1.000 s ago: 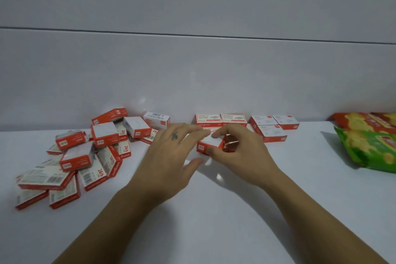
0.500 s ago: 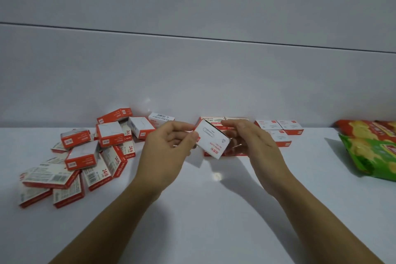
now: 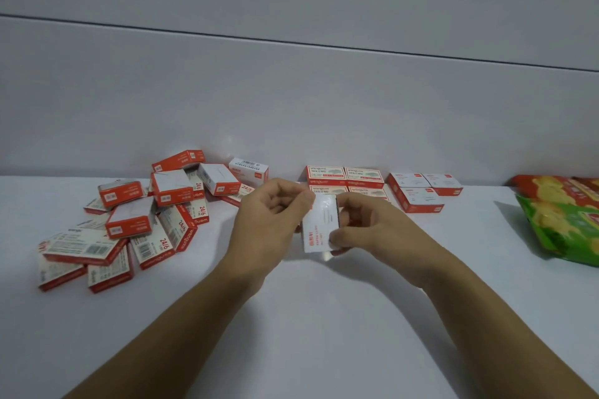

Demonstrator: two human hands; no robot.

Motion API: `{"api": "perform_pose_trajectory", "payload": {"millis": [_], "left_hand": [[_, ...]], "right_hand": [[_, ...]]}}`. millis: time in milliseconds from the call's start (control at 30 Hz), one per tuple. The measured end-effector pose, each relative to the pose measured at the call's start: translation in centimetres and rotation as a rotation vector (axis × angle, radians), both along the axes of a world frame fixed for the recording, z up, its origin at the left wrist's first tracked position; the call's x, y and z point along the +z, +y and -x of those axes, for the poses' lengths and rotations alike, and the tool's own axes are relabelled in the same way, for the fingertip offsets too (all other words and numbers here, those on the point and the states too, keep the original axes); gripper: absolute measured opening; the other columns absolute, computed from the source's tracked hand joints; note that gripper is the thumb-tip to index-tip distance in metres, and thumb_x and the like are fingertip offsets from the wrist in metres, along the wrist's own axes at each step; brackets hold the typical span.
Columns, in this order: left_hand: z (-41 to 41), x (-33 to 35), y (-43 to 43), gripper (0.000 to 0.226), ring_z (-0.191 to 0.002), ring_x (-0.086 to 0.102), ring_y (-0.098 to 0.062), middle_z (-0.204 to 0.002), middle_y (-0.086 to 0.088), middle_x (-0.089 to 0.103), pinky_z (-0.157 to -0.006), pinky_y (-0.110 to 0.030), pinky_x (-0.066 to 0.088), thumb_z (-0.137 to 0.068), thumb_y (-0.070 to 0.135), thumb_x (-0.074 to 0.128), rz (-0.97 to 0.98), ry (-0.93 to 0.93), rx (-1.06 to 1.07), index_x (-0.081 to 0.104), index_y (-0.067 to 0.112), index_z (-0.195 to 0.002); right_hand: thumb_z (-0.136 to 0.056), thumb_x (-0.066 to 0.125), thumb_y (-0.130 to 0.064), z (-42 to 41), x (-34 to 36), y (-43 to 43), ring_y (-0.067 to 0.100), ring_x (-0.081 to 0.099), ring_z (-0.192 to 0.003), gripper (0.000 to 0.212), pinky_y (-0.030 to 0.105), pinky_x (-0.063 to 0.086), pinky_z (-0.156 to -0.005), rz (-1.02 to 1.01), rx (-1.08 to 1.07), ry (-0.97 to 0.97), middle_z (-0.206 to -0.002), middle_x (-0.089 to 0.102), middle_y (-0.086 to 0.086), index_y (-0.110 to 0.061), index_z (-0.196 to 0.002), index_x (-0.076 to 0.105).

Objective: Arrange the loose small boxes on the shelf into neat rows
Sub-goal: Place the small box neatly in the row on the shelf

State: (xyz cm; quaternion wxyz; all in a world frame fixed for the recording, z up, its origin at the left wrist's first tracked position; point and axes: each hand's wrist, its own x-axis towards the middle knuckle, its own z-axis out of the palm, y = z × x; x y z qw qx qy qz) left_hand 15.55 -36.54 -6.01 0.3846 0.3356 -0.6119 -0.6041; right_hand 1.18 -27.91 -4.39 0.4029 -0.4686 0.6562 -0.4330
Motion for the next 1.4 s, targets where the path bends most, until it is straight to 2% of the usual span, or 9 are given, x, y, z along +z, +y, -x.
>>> {"api": "perform_pose_trajectory", "payload": {"millis": [200, 333, 500, 633, 800, 967, 1067, 1233, 1400], "left_hand": [[-0.4, 0.0, -0.4, 0.044, -0.082, 0.069, -0.006, -0.097, 0.005, 0.071, -0.072, -0.029, 0.057, -0.073, 0.042, 0.069, -0.040, -0.032, -0.091, 0.055, 0.021, -0.109], [-0.3, 0.0, -0.4, 0.019, -0.077, 0.069, -0.009, -0.094, 0.007, 0.074, -0.069, -0.027, 0.056, -0.087, 0.021, 0.066, 0.005, -0.048, -0.136, 0.058, 0.019, -0.104], [-0.7, 0.0, -1.3, 0.013, -0.079, 0.068, -0.008, -0.091, 0.007, 0.074, -0.071, -0.026, 0.058, -0.091, 0.019, 0.061, 0.038, -0.062, -0.106, 0.065, 0.020, -0.103], [-0.8, -0.3, -1.6, 0.014, -0.079, 0.068, -0.010, -0.091, 0.003, 0.074, -0.067, -0.022, 0.055, -0.091, 0.021, 0.060, 0.077, -0.071, -0.116, 0.066, 0.022, -0.103], [-0.6, -0.7, -1.4, 0.012, -0.079, 0.068, -0.007, -0.084, 0.006, 0.072, -0.065, -0.020, 0.054, -0.090, 0.021, 0.062, 0.159, -0.106, -0.121, 0.065, 0.032, -0.093], [-0.4, -1.0, -1.2, 0.015, -0.075, 0.066, -0.011, -0.080, 0.001, 0.070, -0.063, -0.023, 0.051, -0.090, 0.021, 0.063, 0.191, -0.078, -0.143, 0.068, 0.024, -0.103], [-0.2, -1.0, -1.0, 0.013, -0.074, 0.063, -0.010, -0.080, -0.001, 0.069, -0.065, -0.027, 0.052, -0.090, 0.024, 0.062, 0.224, -0.088, -0.150, 0.068, 0.029, -0.101], [0.1, -1.4, -1.2, 0.042, -0.084, 0.057, 0.004, -0.093, 0.019, 0.061, -0.068, -0.016, 0.043, -0.083, 0.056, 0.056, 0.443, -0.463, -0.136, 0.054, 0.038, -0.121], [2.0, -0.5, -0.1, 0.056, -0.114, 0.047, -0.003, -0.130, 0.018, 0.050, -0.093, -0.025, 0.040, -0.084, 0.063, 0.050, 0.737, -0.729, -0.189, 0.043, 0.038, -0.134]], "right_hand": [[-0.078, 0.069, 0.003, -0.3, -0.7, -0.4, 0.027, 0.070, -0.087, 0.030, 0.043, 0.055, -0.088, 0.097, -0.162, -0.114, -0.095, 0.073, 0.014, -0.002, -0.107, 0.064], [-0.082, 0.069, -0.006, -0.3, -0.6, -0.3, 0.028, 0.069, -0.093, 0.031, 0.041, 0.053, -0.088, 0.136, -0.146, -0.226, -0.101, 0.073, 0.010, -0.006, -0.113, 0.064], [-0.070, 0.084, -0.021, 0.1, -0.4, 0.0, 0.001, 0.059, -0.106, 0.074, 0.017, 0.052, -0.083, 0.284, -0.152, 0.405, -0.124, 0.056, -0.021, -0.035, -0.133, 0.047], [-0.071, 0.083, -0.023, 0.5, -1.0, -0.3, 0.000, 0.053, -0.109, 0.057, 0.021, 0.045, -0.093, 0.409, -0.104, 0.739, -0.121, 0.059, -0.014, -0.027, -0.123, 0.058], [-0.073, 0.079, -0.029, 0.7, -1.1, -0.2, 0.008, 0.051, -0.111, 0.052, 0.021, 0.039, -0.092, 0.387, -0.068, 0.879, -0.118, 0.059, -0.010, -0.023, -0.121, 0.059], [-0.073, 0.077, -0.036, 0.6, -0.3, -0.2, 0.014, 0.052, -0.107, 0.058, 0.021, 0.034, -0.090, 0.390, -0.012, 1.065, -0.116, 0.061, -0.006, -0.024, -0.126, 0.058], [-0.073, 0.078, -0.038, 1.1, 1.0, -0.1, 0.015, 0.052, -0.104, 0.053, 0.029, 0.042, -0.088, 0.363, 0.021, 1.091, -0.110, 0.061, -0.005, -0.022, -0.121, 0.062], [-0.078, 0.074, -0.038, 4.4, 2.8, 0.6, 0.008, 0.047, -0.106, 0.052, 0.023, 0.039, -0.085, 0.229, 0.066, 1.148, -0.116, 0.055, -0.008, -0.024, -0.125, 0.058], [-0.079, 0.074, -0.035, 10.1, 2.9, 2.2, 0.005, 0.045, -0.100, 0.048, 0.025, 0.043, -0.087, 0.066, -0.012, 1.085, -0.115, 0.054, -0.011, -0.027, -0.123, 0.056]]}}
